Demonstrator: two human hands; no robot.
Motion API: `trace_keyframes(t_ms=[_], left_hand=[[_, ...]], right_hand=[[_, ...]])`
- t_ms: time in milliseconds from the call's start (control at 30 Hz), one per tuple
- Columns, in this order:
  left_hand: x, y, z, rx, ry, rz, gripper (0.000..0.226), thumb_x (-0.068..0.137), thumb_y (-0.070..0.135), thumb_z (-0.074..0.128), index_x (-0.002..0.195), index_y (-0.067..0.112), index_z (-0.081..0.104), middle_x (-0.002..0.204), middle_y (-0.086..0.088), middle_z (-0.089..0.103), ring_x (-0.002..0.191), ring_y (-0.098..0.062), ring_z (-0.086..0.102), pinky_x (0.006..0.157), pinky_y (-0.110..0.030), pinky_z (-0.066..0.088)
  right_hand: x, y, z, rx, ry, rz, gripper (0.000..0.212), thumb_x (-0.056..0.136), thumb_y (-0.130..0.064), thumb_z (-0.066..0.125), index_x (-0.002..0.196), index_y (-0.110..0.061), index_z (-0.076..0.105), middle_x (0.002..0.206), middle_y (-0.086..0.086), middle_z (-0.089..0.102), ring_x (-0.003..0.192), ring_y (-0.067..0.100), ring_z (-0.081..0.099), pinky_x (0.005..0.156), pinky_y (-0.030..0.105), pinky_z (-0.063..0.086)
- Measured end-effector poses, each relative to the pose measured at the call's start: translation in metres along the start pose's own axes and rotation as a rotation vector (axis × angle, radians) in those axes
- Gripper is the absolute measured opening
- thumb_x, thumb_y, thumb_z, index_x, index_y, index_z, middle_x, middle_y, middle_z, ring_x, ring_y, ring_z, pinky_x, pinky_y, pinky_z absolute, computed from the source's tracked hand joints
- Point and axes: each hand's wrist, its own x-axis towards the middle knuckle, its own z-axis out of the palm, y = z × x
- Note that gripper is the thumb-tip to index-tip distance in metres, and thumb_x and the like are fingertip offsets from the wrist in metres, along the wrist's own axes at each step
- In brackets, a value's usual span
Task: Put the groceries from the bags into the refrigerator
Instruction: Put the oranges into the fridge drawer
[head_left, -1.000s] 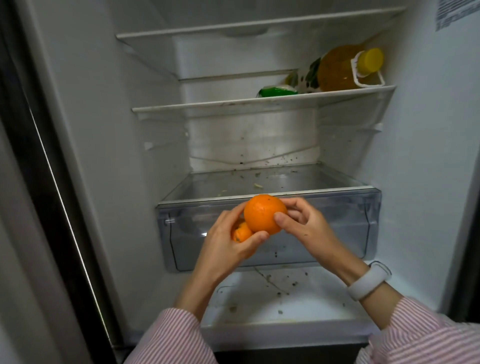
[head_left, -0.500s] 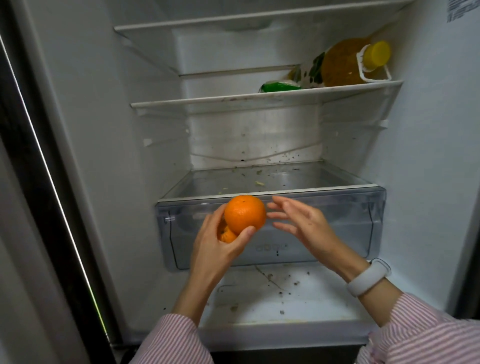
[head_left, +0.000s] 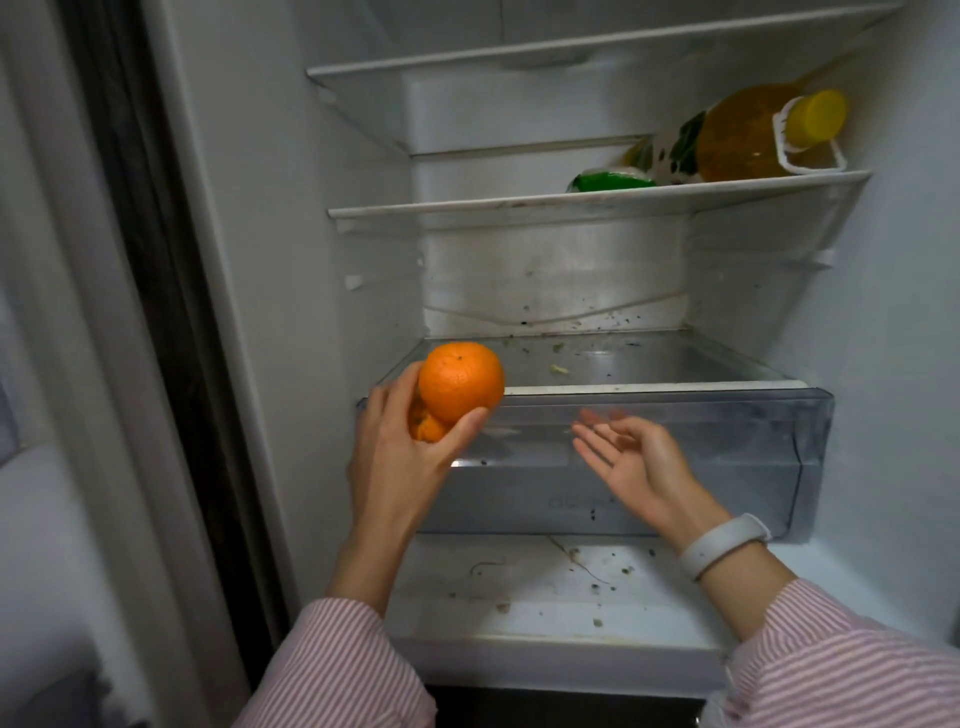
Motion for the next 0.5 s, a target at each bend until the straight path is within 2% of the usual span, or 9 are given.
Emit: trace_keyframes(t_ms=[67,233,333,500], left_hand=[[0.01,0.01,-0.007,0.019,0.036,0.034,0.085,0.054,0.076,0.047,0.129,0.036,0.043,0.116,0.004,0.049,0.109,-0.02,0.052,0.085,-0.037,0.046],[0.029,0.029,-0.016,0.046,0.041,0.121,0.084,0.057,0.073,0.052,0.13,0.034,0.043,0.109,0.005,0.047,0.108,-0.021,0.052,0.08,-0.03,0.039],[0.034,0.039,-0.013,0.044,-0.006,0.157,0.079,0.058,0.071,0.053,0.128,0.036,0.043,0.105,0.01,0.041,0.106,-0.021,0.052,0.08,-0.032,0.04],[0.037,0.046,-0.005,0.016,-0.021,0.196,0.085,0.054,0.074,0.048,0.128,0.033,0.046,0.104,0.008,0.042,0.103,-0.022,0.053,0.081,-0.032,0.041]], right_hand=[[-0.011,-0.001,0.0,-0.059,0.003,-0.034,0.016,0.089,0.001,0.034,0.083,-0.01,0.044,0.094,0.015,0.061,0.097,0.031,0.059,0.074,0.034,0.056],[-0.05,-0.011,-0.003,-0.306,0.014,-0.071,0.017,0.09,-0.007,0.036,0.081,-0.015,0.049,0.09,0.009,0.067,0.073,0.016,0.068,0.057,0.021,0.047],[-0.076,-0.02,-0.008,-0.459,0.02,-0.045,0.021,0.09,-0.011,0.038,0.08,-0.01,0.056,0.083,0.012,0.071,0.065,0.015,0.069,0.056,0.022,0.045],[-0.118,-0.042,-0.016,-0.938,-0.086,0.085,0.033,0.095,-0.025,0.039,0.089,-0.004,0.063,0.079,0.013,0.074,0.062,0.018,0.068,0.051,0.019,0.046]])
